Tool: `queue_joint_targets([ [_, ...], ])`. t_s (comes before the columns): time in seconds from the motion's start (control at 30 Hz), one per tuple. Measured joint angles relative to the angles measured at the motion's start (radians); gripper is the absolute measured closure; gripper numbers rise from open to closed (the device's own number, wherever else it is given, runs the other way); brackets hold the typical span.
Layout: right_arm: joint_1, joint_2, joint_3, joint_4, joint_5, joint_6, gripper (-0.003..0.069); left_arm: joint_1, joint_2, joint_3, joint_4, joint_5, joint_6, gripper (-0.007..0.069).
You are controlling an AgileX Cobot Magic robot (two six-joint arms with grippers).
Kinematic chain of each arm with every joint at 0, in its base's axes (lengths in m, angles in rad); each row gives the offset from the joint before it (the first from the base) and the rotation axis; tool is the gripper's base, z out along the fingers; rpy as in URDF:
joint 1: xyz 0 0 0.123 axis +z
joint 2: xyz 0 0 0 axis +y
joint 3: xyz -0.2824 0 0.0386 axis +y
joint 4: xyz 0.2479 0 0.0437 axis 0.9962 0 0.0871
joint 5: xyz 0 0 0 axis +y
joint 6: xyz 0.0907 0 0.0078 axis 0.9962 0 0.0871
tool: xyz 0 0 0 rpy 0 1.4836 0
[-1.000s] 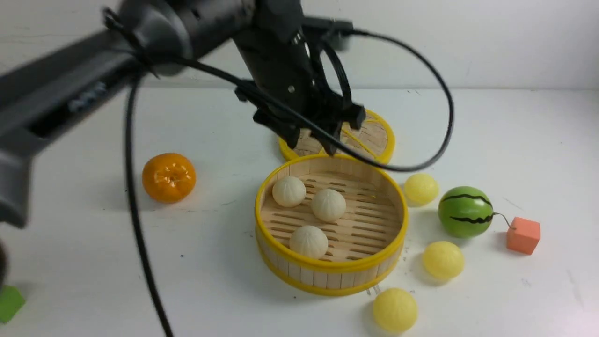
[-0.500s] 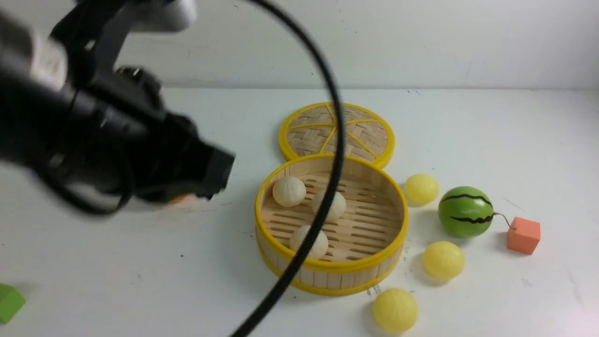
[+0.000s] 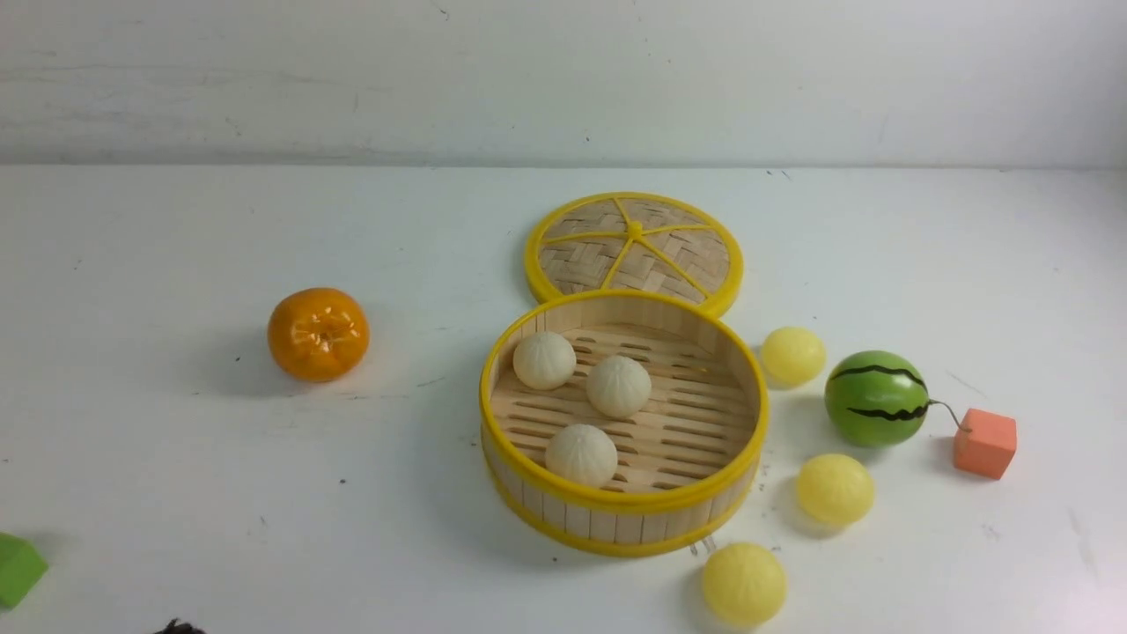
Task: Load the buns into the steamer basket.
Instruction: Use the right arm to grab a steamed stuffed bun
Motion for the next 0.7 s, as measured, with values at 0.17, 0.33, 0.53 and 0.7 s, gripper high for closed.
queue_joint_targets([
  [0.17, 0.000, 0.000, 0.005, 0.251, -0.029, 0.122, 0.0419, 0.000, -0.068, 0.034, -0.003, 0.006, 0.002, 0.0638],
  [0.33, 0.000, 0.000, 0.008, 0.576, -0.120, 0.187, 0.0419, 0.000, -0.067, 0.085, -0.003, 0.050, 0.002, 0.0638],
  [0.53, 0.022, 0.007, -0.053, 0.748, -0.114, 0.145, 0.0419, 0.000, -0.067, 0.113, -0.003, 0.063, 0.002, 0.0638],
  [0.7, 0.069, 0.259, -0.347, 0.693, 0.209, -0.086, 0.0419, 0.000, -0.067, 0.117, -0.003, 0.068, 0.002, 0.0638],
])
